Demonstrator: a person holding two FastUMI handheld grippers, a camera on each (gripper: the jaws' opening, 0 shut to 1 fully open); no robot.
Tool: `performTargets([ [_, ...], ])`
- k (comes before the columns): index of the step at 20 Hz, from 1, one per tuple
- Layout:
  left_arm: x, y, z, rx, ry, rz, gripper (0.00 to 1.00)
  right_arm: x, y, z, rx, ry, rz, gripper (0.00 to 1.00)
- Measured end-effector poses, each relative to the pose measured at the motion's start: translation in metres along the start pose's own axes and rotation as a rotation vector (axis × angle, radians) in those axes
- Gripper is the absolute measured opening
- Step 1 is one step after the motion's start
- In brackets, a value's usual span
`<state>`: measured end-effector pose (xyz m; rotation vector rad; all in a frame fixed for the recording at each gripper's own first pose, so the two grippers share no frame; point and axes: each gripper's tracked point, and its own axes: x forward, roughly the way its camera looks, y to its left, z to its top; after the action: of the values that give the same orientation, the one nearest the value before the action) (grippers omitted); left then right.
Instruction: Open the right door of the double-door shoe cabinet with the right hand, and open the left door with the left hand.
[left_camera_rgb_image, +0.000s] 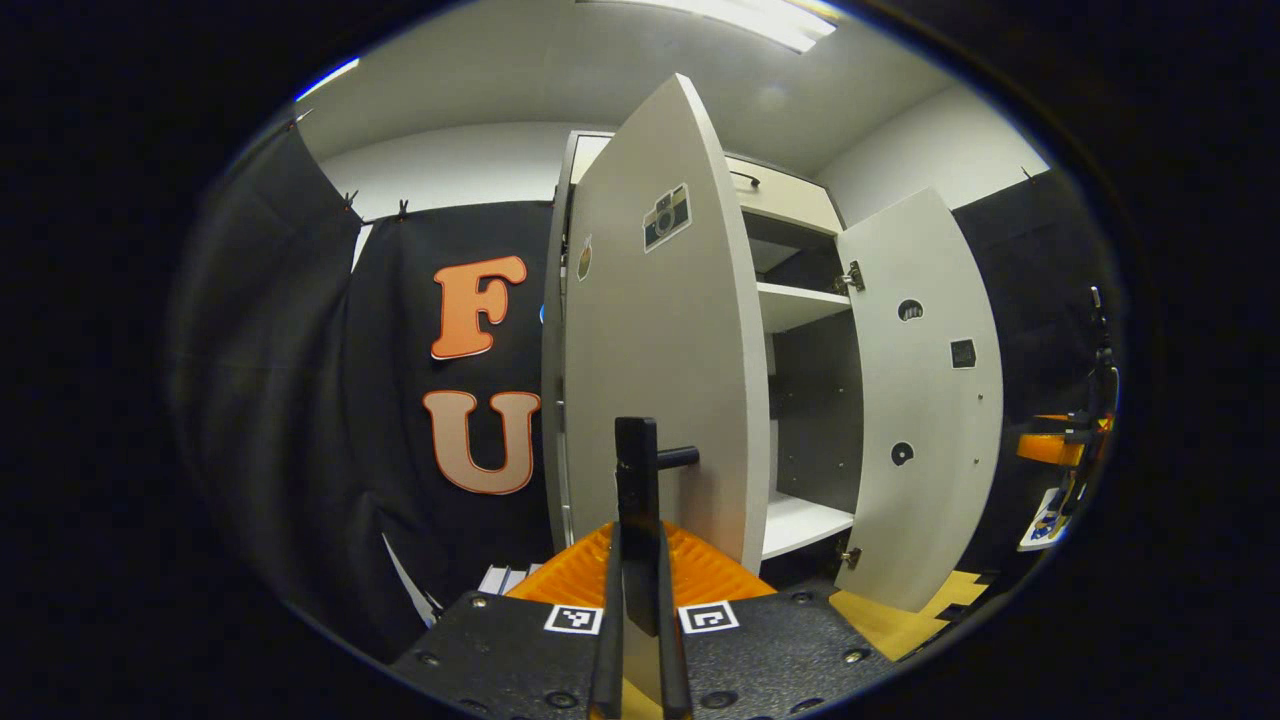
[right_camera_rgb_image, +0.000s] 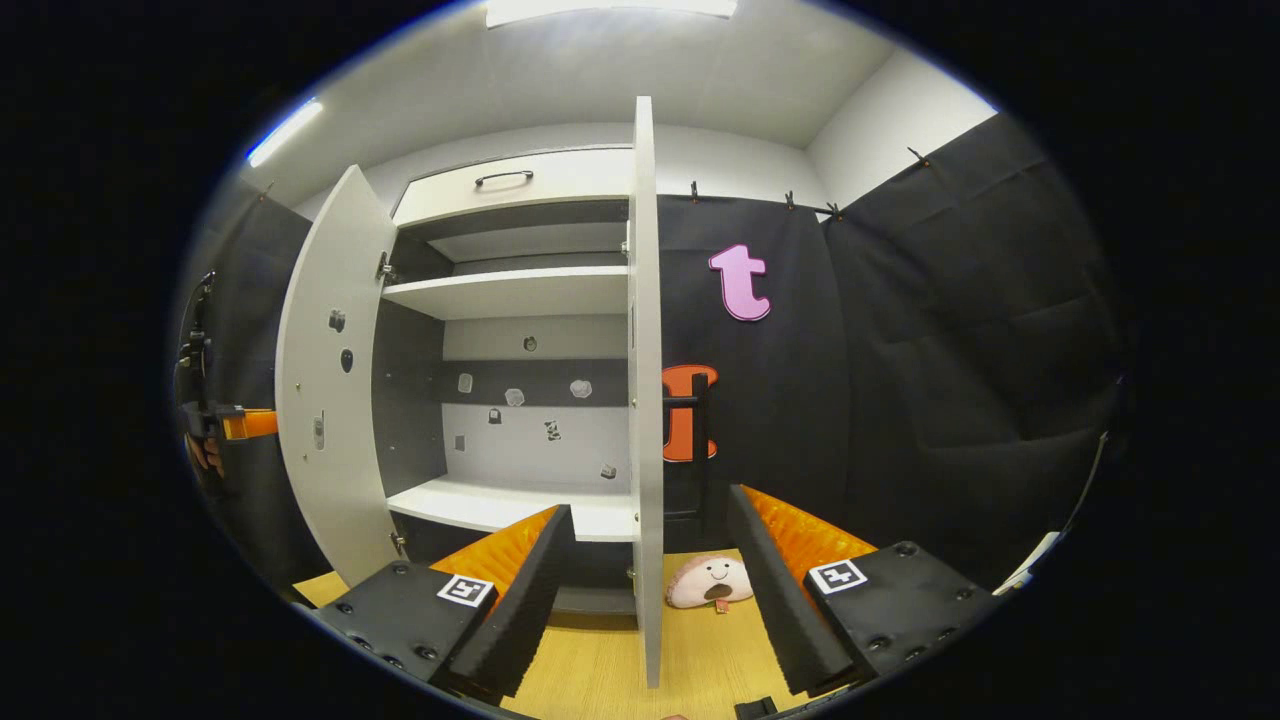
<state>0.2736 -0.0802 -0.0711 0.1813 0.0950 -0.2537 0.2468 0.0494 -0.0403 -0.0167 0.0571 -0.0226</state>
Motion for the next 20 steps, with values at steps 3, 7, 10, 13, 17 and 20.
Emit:
performTargets([
  [3,-0.001,0.012,0.001,0.003,-0.003,0.023,0.11,-0.002,0.007,0.008,0.004,-0.015,-0.023,0.98],
  [7,-0.001,0.026,0.001,-0.029,-0.010,0.060,0.06,-0.011,0.014,0.011,-0.020,0.002,-0.067,0.98],
  [10,0.000,0.018,0.001,-0.046,-0.019,0.001,0.04,-0.014,0.026,0.018,0.000,-0.015,-0.074,0.98],
  [13,-0.002,0.024,0.002,-0.010,-0.033,-0.041,0.04,-0.016,0.032,0.015,0.046,-0.003,-0.098,0.98],
  [17,-0.006,0.023,0.004,-0.004,-0.063,-0.050,0.04,-0.026,0.033,0.023,0.046,-0.018,-0.059,0.98],
  [20,-0.020,0.032,-0.004,0.044,-0.030,-0.015,0.04,-0.034,0.017,0.025,0.013,-0.032,-0.041,0.98],
])
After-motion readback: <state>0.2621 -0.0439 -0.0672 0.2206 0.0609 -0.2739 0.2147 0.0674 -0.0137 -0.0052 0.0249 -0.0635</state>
